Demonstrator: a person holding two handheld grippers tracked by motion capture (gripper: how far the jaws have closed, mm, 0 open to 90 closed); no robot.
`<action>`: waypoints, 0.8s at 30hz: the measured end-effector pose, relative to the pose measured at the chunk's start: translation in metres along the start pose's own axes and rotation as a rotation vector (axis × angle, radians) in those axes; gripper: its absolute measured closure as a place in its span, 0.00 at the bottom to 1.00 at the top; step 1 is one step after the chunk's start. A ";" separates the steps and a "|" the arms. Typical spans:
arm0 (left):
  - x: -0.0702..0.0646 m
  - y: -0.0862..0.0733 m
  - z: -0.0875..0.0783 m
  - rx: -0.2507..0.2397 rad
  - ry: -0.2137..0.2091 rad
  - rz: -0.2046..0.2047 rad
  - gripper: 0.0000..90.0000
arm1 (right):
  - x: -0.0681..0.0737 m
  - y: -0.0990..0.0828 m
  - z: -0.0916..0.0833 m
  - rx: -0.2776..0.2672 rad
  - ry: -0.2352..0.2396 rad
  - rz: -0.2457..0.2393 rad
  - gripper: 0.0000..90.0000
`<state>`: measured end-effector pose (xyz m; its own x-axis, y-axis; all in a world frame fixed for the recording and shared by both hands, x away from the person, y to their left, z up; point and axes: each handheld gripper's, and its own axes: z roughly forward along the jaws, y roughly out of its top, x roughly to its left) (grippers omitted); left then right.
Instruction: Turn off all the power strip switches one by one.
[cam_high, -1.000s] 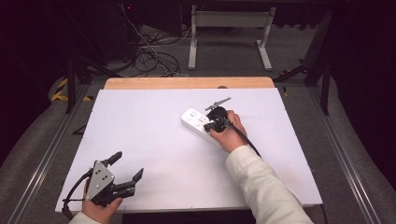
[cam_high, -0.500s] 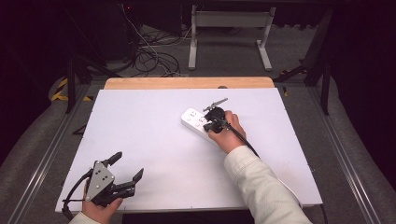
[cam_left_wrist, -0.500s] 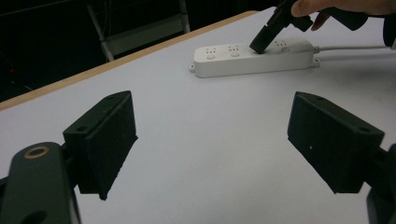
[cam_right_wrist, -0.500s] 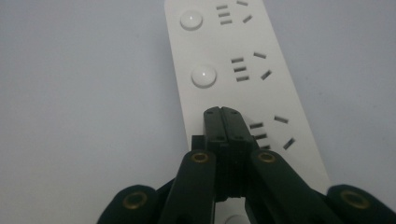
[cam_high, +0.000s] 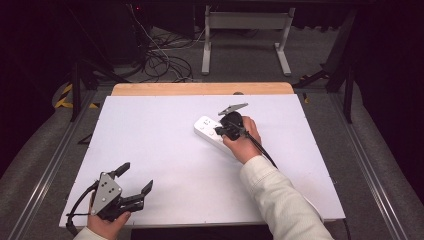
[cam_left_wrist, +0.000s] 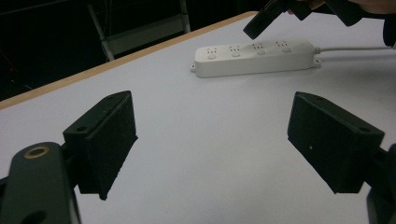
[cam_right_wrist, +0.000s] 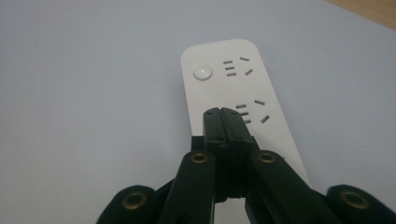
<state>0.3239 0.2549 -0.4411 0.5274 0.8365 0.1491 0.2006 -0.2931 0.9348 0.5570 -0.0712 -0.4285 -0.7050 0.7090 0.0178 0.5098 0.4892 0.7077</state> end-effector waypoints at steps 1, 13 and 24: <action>0.000 0.000 0.000 0.000 0.000 0.001 0.18 | 0.001 0.001 0.001 -0.005 0.002 0.000 1.00; 0.001 0.000 0.000 -0.002 -0.004 -0.002 0.18 | 0.002 0.012 0.011 -0.043 0.007 0.018 1.00; 0.002 -0.001 -0.001 -0.005 -0.003 -0.005 0.18 | 0.001 0.007 0.033 0.003 -0.003 0.036 1.00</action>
<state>0.3240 0.2570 -0.4411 0.5290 0.8365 0.1429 0.1994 -0.2862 0.9372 0.5768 -0.0503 -0.4469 -0.6847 0.7277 0.0407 0.5363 0.4652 0.7042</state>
